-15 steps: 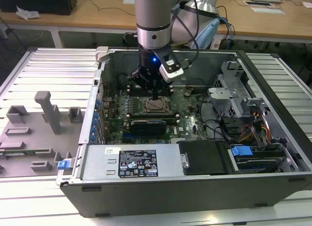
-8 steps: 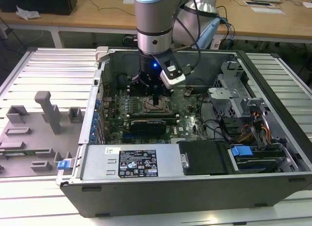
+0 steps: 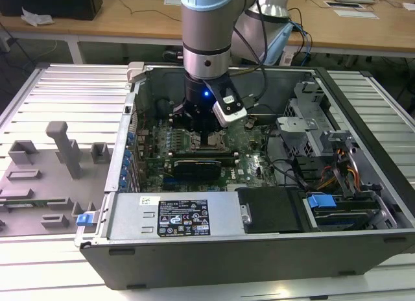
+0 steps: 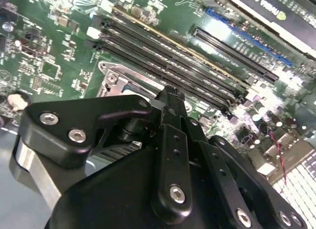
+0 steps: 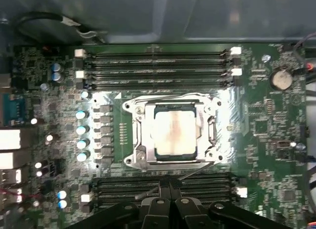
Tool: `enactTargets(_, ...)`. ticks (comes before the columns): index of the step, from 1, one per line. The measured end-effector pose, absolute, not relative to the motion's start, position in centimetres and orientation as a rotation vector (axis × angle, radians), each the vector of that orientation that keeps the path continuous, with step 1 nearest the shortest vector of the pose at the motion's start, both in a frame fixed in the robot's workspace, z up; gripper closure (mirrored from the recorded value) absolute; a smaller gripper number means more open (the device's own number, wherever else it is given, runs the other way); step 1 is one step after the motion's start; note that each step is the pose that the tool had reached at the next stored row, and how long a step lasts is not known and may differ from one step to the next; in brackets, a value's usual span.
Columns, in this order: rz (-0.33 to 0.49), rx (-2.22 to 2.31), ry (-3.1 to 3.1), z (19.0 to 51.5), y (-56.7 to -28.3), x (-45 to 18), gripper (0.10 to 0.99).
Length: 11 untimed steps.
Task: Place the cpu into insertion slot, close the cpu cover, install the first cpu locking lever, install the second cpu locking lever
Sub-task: 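Install the second cpu locking lever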
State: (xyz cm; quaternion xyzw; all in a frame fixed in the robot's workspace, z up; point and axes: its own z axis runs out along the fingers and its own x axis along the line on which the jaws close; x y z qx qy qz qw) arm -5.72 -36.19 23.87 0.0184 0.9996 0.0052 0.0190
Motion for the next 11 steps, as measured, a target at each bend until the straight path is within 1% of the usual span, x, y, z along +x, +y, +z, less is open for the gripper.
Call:
enactTargets(7,0.018,0.057,3.092,23.7,-36.2,-6.0,0.98)
enactTargets(11,0.042,0.056,3.07,23.4,-36.3,-6.7,0.98)
